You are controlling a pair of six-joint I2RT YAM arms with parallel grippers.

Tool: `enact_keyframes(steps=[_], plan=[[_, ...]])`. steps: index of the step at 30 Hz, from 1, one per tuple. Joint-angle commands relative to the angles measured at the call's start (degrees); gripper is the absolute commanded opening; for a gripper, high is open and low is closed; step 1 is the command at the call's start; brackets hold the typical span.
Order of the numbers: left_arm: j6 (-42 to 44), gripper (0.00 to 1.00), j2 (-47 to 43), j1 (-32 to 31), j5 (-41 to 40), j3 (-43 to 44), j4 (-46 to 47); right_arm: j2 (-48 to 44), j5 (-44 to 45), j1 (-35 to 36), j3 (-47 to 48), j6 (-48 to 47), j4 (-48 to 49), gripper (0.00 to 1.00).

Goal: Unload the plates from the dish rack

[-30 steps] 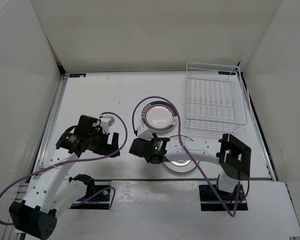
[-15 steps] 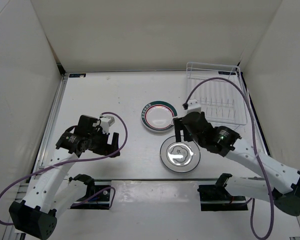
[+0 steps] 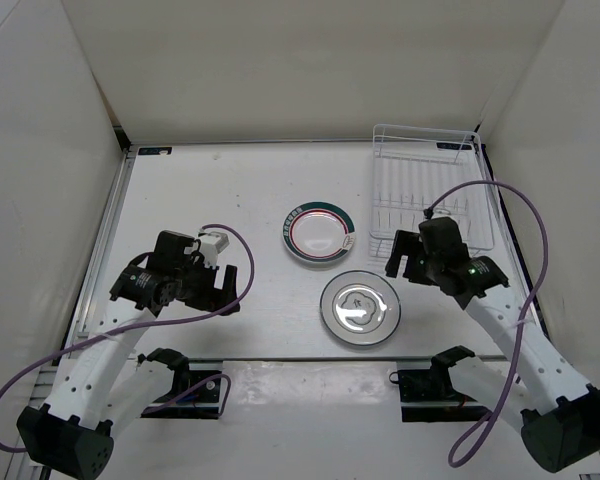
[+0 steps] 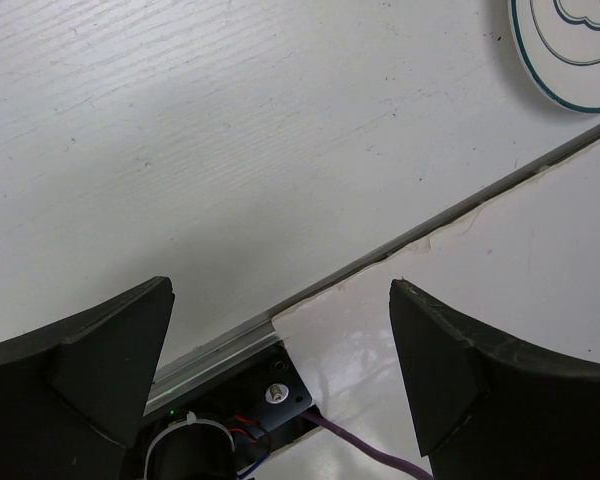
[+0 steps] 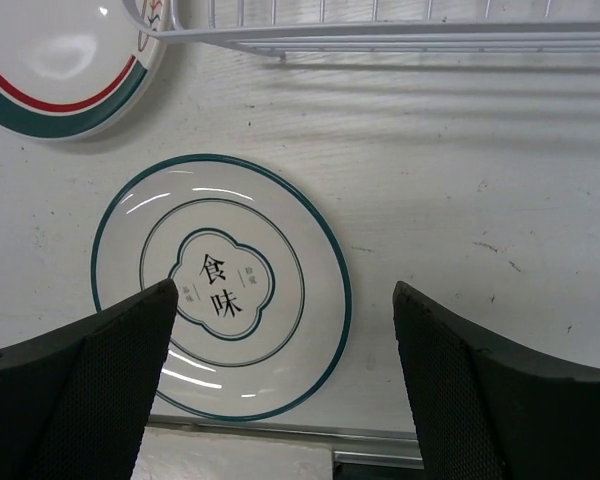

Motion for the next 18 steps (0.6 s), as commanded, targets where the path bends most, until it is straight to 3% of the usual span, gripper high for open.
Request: enact_keyframes(steps=[1, 4, 9, 18], plan=[[0.10, 1.00, -0.31, -0.09, 1.66, -0.11, 0.40, -0.57, -3.83, -2.34, -0.84, 0.71, -1.41, 0.90], [0.19, 1.00, -0.13, -0.18, 2.02, -0.11, 0.40, -1.62, -9.38, -3.04, -3.29, 0.09, 1.74, 0.90], [0.27, 1.00, -0.13, -0.09, 2.01, -0.11, 0.31, -2.77, -0.78, -3.40, -2.95, 0.97, -0.09, 0.90], [0.19, 1.00, -0.48, -0.09, 2.01, -0.29, 0.49, -5.49, -1.82, -3.57, -6.02, 0.62, 0.96, 0.90]])
